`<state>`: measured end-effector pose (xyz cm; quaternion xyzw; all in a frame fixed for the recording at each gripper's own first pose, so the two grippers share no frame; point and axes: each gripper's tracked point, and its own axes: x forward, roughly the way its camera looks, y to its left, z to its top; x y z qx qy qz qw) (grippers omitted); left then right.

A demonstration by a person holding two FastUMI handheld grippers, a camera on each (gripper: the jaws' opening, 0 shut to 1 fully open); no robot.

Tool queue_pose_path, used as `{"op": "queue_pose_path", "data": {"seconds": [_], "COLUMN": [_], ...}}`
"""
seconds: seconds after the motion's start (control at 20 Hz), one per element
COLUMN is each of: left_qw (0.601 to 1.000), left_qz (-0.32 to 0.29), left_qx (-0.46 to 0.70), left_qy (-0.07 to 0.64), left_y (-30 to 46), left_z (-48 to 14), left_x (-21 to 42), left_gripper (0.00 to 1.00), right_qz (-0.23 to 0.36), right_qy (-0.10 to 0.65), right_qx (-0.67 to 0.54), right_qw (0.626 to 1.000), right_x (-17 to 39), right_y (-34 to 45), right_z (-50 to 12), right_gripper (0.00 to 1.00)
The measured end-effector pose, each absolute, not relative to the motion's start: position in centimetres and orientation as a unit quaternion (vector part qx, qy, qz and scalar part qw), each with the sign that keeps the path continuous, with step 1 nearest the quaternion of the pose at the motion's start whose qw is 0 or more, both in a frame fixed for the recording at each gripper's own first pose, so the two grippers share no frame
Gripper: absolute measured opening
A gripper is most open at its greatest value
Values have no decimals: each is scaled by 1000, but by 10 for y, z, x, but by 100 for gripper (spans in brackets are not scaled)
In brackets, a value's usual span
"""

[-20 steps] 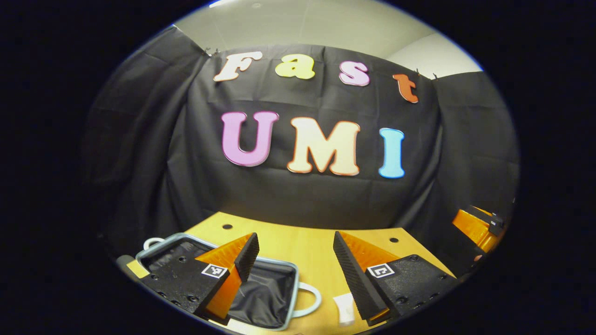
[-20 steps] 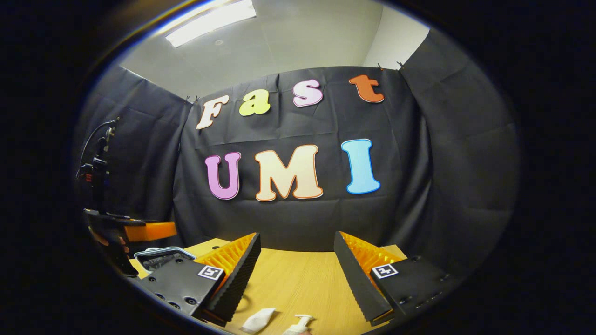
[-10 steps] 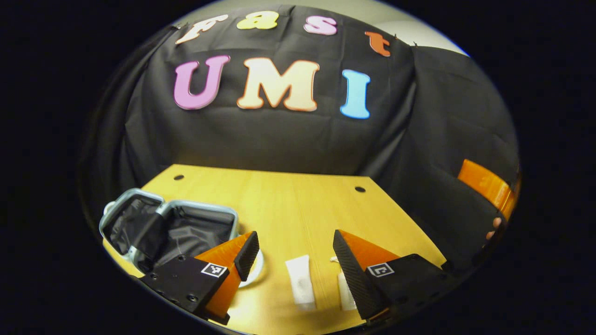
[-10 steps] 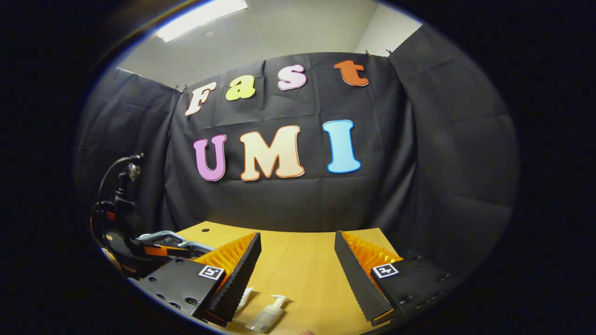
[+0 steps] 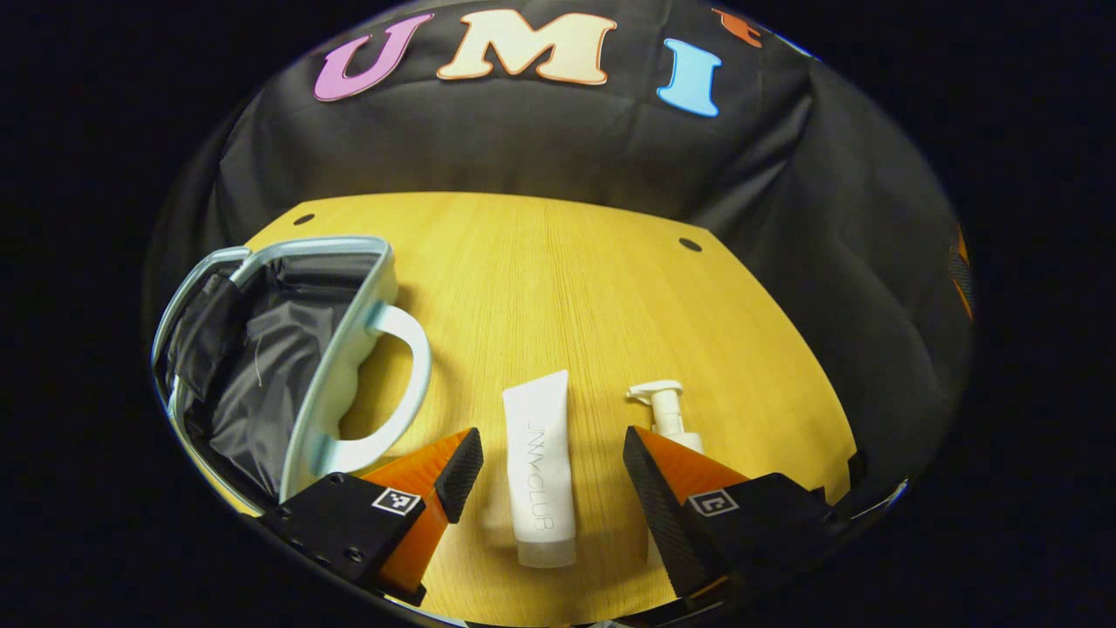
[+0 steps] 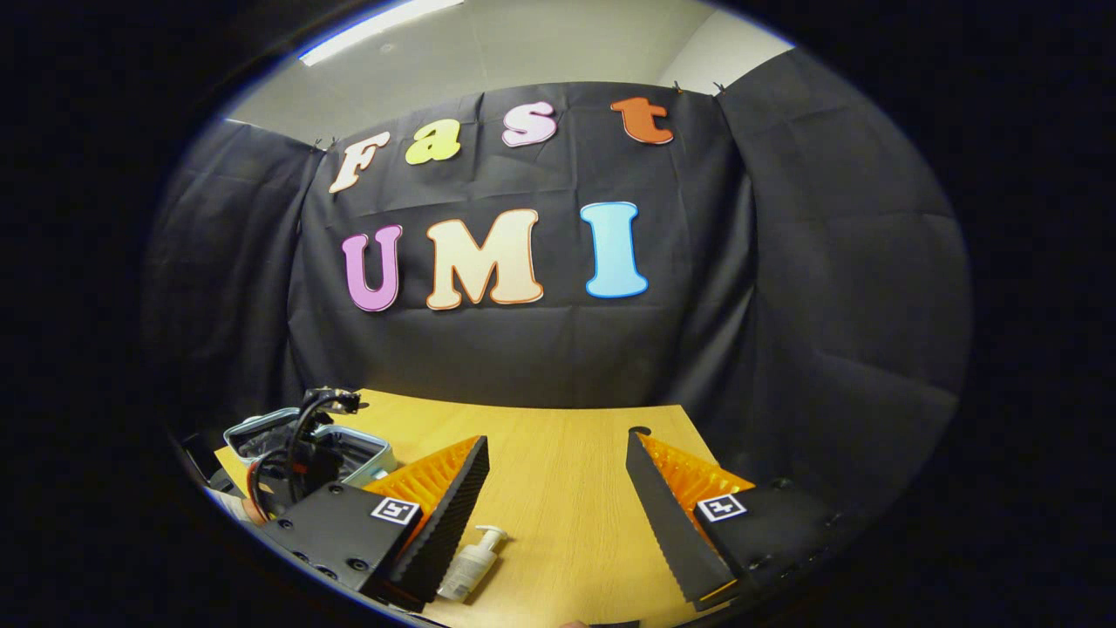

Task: First open the suitcase, pack the skin care products into it, and then close the suitcase.

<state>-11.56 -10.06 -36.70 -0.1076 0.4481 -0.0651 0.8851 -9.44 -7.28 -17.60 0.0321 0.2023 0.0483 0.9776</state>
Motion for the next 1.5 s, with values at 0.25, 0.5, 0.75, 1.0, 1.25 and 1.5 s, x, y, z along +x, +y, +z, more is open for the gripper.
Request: {"op": "queue_pose_path", "data": {"seconds": [0.25, 0.5, 0.75, 1.0, 1.25, 1.5], "left_qw": [868, 881, 875, 875, 875, 873], "left_qz": [-56, -55, -65, -85, -108, -129], "left_qx": [-95, -114, -126, -141, -120, -118], "left_qy": [484, 455, 463, 456, 457, 455], "left_y": [-96, -93, -90, -90, -91, -90], "left_z": [-401, -403, -404, -402, -403, -402], "left_x": [-125, -118, -119, -120, -121, -122], "left_gripper": [81, 46, 19, 13, 13, 13], "right_qz": [70, 92, 112, 91, 84, 67], "right_qy": [262, 341, 450, 524, 580, 605], "right_qx": [25, 19, 43, 44, 25, -12], "right_qw": [962, 935, 885, 846, 810, 793], "right_x": [-100, -106, -129, -147, -169, -180], "right_y": [-49, -18, 18, 30, 42, 44], "right_z": [-215, -269, -331, -385, -430, -452], "right_gripper": [100, 100, 98, 91, 92, 91]}}
